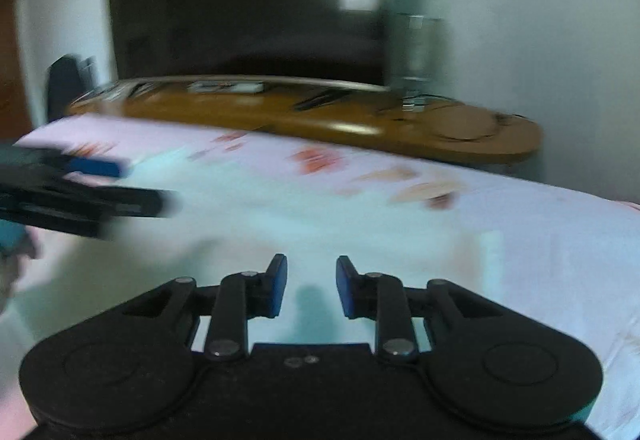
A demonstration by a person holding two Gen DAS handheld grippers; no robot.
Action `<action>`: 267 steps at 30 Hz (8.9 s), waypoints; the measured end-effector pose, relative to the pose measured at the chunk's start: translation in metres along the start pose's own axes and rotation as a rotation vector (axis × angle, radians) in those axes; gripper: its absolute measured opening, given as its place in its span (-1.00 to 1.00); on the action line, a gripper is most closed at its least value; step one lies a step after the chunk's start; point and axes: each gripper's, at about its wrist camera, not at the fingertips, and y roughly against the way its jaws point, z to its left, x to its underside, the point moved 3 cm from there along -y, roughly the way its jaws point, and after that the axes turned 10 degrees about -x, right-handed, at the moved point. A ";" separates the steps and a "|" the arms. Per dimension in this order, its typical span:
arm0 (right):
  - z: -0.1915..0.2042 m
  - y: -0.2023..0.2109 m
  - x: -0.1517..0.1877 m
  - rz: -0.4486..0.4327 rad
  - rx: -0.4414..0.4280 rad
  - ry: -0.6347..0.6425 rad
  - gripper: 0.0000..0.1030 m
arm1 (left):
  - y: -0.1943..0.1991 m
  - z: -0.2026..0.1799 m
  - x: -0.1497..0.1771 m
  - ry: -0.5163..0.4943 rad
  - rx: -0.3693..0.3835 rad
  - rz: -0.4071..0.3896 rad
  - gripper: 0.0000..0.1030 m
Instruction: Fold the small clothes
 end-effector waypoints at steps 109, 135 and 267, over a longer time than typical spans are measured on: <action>0.031 0.123 0.075 -0.011 0.104 -0.306 -0.33 | 0.117 0.087 0.130 0.815 0.070 0.185 0.53; 0.003 0.029 0.028 -0.130 -0.124 -0.470 -0.95 | 0.046 0.098 0.107 1.121 0.009 -0.059 0.52; -0.113 0.063 0.049 -0.017 -0.219 -0.655 -0.77 | -0.031 -0.012 -0.007 0.304 0.164 0.193 0.89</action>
